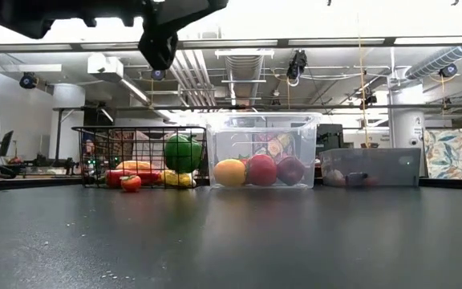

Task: Sort produce into baskets
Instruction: Put the small green bell pepper into the black bin

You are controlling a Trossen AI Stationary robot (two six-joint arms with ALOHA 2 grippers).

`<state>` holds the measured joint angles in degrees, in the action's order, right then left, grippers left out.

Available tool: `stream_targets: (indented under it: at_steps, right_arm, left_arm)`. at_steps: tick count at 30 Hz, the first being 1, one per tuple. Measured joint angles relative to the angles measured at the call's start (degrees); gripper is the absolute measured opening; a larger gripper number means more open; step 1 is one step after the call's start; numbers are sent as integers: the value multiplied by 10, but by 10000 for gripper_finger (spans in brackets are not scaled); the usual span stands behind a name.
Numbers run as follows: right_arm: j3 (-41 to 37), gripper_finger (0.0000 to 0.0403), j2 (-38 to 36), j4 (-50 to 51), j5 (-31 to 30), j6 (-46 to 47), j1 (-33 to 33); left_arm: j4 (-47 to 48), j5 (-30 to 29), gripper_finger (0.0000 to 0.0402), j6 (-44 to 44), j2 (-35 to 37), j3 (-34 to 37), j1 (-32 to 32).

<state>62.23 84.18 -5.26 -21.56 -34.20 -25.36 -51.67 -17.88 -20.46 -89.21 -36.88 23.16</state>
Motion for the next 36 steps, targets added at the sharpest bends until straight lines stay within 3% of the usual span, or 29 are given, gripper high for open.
stream_targets:
  at_steps: [12,36]
  right_arm:
    - [33,217,39,9,-72,-63,2]
    - [34,217,38,2,-65,-55,8]
  left_arm:
    - [8,8,131,-17,0,-16,-7]
    - [26,5,131,-11,-1,-29,-9]
